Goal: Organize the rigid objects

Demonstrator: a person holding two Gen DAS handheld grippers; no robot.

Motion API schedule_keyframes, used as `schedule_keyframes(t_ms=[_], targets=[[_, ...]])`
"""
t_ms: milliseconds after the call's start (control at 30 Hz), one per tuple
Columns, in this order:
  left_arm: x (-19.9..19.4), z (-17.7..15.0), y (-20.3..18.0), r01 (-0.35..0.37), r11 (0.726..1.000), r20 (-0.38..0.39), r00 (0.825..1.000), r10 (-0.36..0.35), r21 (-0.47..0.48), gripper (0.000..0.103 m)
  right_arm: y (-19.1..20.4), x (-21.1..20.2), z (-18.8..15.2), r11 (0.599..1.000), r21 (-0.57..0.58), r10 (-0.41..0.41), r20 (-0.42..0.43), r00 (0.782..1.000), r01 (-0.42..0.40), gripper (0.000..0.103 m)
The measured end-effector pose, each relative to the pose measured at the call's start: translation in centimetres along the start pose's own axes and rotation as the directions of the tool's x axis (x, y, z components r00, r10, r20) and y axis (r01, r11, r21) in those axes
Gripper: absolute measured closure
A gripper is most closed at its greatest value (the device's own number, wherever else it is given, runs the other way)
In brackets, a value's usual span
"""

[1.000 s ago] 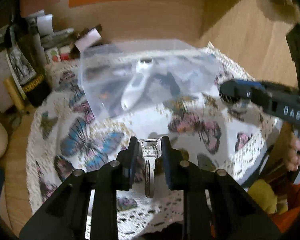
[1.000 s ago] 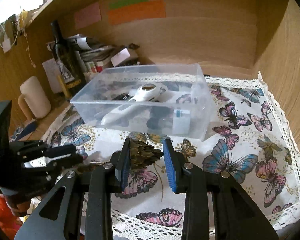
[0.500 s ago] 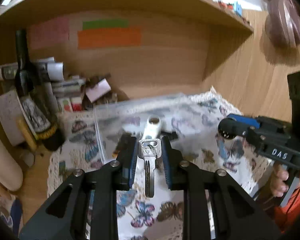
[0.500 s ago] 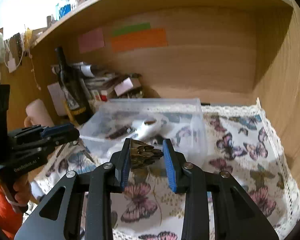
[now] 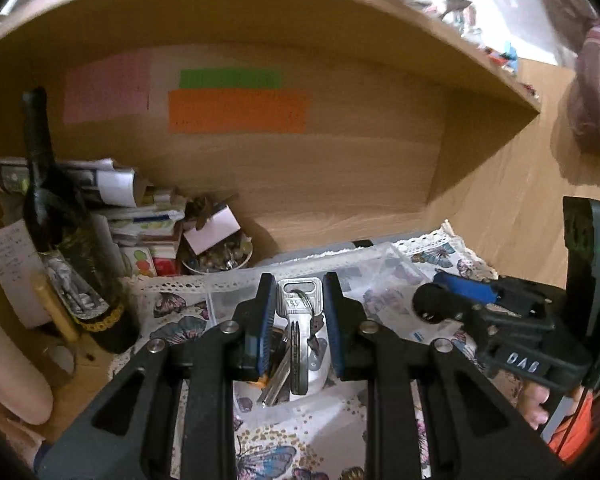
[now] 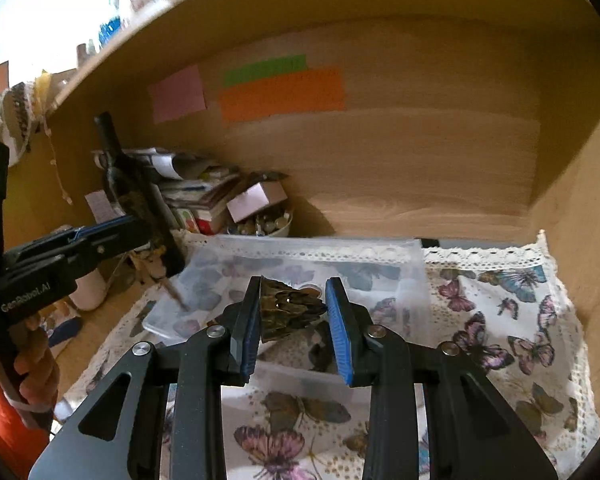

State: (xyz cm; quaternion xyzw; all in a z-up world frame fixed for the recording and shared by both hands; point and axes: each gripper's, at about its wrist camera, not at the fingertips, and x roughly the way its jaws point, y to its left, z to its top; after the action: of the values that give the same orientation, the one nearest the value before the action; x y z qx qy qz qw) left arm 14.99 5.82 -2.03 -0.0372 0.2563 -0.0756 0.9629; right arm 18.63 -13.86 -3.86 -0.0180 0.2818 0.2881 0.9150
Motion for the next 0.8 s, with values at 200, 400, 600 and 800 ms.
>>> schedule_keyframes(t_ms=[200, 400, 600, 800], targets=[[4.5, -1.5, 0.6, -0.001, 1.000, -0.106, 0.994, -0.001, -0.018, 0.080, 0.2, 4.7, -0.8, 1.000, 0.001, 0.013, -0.099, 0.995, -0.013, 0.075], [8.0, -3.0, 1.6, -0.008, 0.999, -0.210, 0.978, -0.001, -0.042, 0.080, 0.0, 7.9, -1.9, 1.000, -0.003, 0.005, -0.185, 0.983, -0.005, 0.074], [7.8, -3.2, 1.9, -0.004, 0.998, -0.215, 0.976, -0.009, -0.058, 0.080, -0.3, 8.2, -2.0, 1.000, 0.015, 0.015, -0.199, 0.980, -0.012, 0.072], [4.9, -2.4, 0.9, -0.020, 1.000, -0.146, 0.989, 0.016, -0.024, 0.074, -0.3, 5.6, -1.1, 1.000, 0.029, 0.014, -0.133, 0.991, -0.011, 0.068]])
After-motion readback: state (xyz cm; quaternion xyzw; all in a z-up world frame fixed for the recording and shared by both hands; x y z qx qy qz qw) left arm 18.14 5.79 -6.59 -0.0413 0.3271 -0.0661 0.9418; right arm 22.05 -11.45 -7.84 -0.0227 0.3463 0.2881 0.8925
